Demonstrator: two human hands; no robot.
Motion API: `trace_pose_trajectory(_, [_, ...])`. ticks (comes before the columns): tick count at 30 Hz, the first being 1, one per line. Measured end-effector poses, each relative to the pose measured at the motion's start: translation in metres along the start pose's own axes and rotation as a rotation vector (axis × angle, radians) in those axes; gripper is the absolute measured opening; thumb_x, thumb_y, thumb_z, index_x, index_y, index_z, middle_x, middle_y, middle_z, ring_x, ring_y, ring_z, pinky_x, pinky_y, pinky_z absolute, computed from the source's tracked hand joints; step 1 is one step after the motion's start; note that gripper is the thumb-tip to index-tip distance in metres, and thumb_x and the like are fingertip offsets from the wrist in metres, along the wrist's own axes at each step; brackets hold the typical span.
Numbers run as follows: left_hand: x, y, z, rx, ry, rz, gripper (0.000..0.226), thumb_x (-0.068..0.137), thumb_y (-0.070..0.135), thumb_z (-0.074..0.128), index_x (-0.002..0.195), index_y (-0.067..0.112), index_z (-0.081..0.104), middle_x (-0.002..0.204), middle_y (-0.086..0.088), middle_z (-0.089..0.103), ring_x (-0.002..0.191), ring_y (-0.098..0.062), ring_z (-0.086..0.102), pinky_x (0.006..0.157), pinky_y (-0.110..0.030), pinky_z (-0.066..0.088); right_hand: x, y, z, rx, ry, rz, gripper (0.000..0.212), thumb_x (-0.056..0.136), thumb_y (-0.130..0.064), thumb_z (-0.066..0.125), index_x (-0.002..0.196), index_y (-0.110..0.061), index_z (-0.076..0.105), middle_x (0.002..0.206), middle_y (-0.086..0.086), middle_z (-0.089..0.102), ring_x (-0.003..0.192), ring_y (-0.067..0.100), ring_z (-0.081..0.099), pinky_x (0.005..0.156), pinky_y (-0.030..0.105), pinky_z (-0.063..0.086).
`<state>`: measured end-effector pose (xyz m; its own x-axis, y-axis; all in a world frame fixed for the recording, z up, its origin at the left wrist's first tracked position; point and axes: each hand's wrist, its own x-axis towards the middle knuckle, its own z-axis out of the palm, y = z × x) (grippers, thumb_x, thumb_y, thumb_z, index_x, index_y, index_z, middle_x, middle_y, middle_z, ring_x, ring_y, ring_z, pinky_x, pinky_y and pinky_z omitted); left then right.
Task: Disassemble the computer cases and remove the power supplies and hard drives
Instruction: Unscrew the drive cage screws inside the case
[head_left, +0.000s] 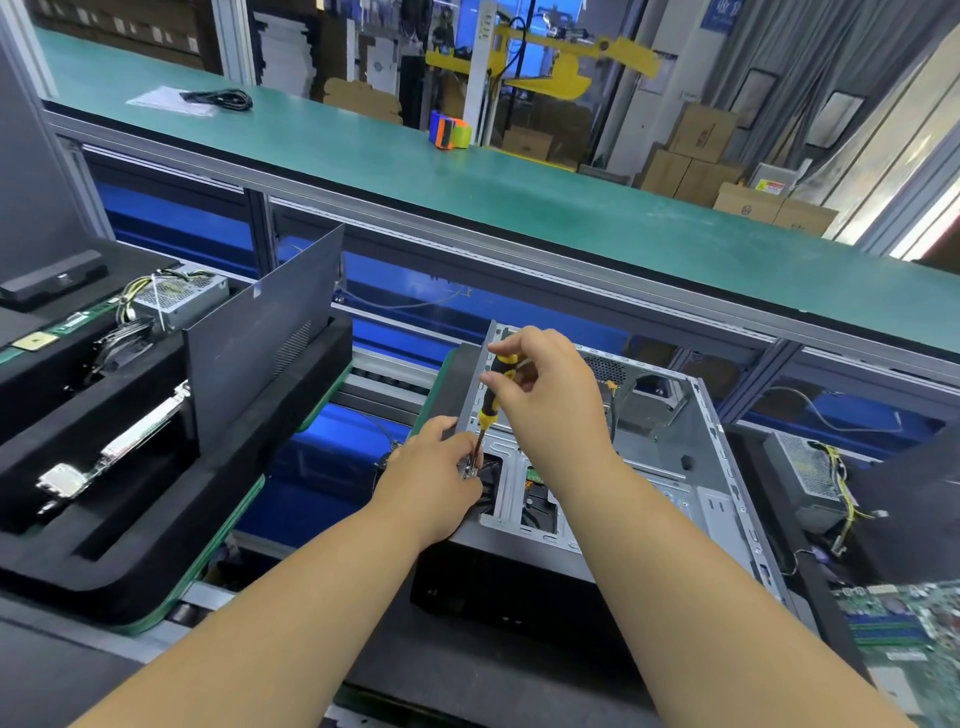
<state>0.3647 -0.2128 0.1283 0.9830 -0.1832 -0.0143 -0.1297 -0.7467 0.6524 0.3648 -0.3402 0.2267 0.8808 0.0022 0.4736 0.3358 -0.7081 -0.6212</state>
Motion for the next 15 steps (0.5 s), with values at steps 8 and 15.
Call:
trace_pose_trajectory(8, [-0.0016, 0.0014, -0.0013, 0.004, 0.004, -0.002, 0.017, 0.088, 0.030, 0.061, 0.094, 0.042, 0.052, 0.148, 0.015, 0.028, 0.126, -0.023, 0.042, 0.103, -0.047, 0.044, 0.0006, -0.0049, -0.0078, 0.099, -0.147, 0.081, 0.030, 0.093, -0.002, 0.061, 0.097, -0.032, 0.062, 0.101, -0.013, 0.064, 0.094, 0.008, 0.061, 0.081, 0.030, 0.054])
trace_pose_trajectory(15, [-0.0024, 0.0026, -0.0031, 0.011, -0.007, -0.001, 0.018, 0.089, 0.031, 0.060, 0.099, 0.042, 0.052, 0.148, 0.014, 0.030, 0.127, -0.024, 0.041, 0.102, -0.047, 0.044, -0.0027, -0.0044, -0.0052, 0.053, -0.122, 0.017, 0.017, 0.090, -0.016, 0.067, 0.101, -0.028, 0.061, 0.096, -0.016, 0.063, 0.091, 0.005, 0.060, 0.079, 0.027, 0.053])
